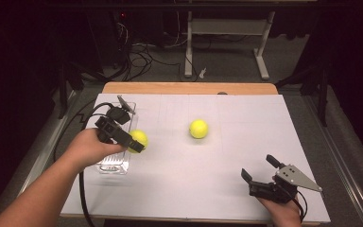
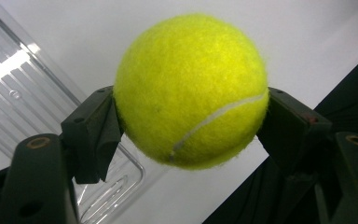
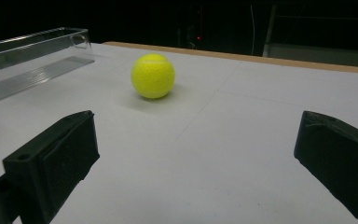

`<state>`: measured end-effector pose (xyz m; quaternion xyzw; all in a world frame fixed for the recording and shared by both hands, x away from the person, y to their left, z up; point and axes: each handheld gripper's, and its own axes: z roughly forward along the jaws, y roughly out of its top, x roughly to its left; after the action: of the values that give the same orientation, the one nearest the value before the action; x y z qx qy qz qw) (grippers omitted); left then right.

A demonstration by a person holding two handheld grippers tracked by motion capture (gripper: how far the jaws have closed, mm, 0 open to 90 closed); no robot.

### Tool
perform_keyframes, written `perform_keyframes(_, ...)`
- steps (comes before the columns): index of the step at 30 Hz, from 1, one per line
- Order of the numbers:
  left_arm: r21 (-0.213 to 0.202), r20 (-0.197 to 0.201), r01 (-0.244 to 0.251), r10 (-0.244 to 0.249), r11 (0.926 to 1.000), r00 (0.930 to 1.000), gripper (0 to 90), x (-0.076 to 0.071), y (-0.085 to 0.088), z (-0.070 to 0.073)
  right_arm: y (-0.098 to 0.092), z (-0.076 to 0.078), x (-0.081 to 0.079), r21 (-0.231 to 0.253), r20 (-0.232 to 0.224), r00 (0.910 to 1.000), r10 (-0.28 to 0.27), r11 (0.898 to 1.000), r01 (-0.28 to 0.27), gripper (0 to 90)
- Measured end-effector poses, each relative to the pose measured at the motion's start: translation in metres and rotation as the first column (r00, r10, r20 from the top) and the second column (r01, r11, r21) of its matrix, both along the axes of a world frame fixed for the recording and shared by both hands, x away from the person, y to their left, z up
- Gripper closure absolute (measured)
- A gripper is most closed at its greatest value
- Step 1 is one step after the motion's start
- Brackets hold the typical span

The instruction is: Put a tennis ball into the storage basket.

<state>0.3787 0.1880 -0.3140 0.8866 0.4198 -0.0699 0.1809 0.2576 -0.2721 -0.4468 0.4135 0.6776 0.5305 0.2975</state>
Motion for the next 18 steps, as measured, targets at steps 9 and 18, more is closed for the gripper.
perform_keyframes(9, 0.019, 0.0, -0.033, 0.033, 0.9993, 0.9994, 27.1, 0.003, 0.015, -0.003, 0.0, 0.0, 0.0, 0.003, 0.001, 1.0, 0.0, 1.0, 0.0, 0.3)
perform_keyframes(18, 0.031, 0.002, -0.085, 0.085, 0.9959, 0.9964, 27.1, 0.006, 0.034, -0.005, 0.001, 0.0, 0.0, -0.002, 0.001, 1.0, 0.003, 1.0, -0.003, 0.3)
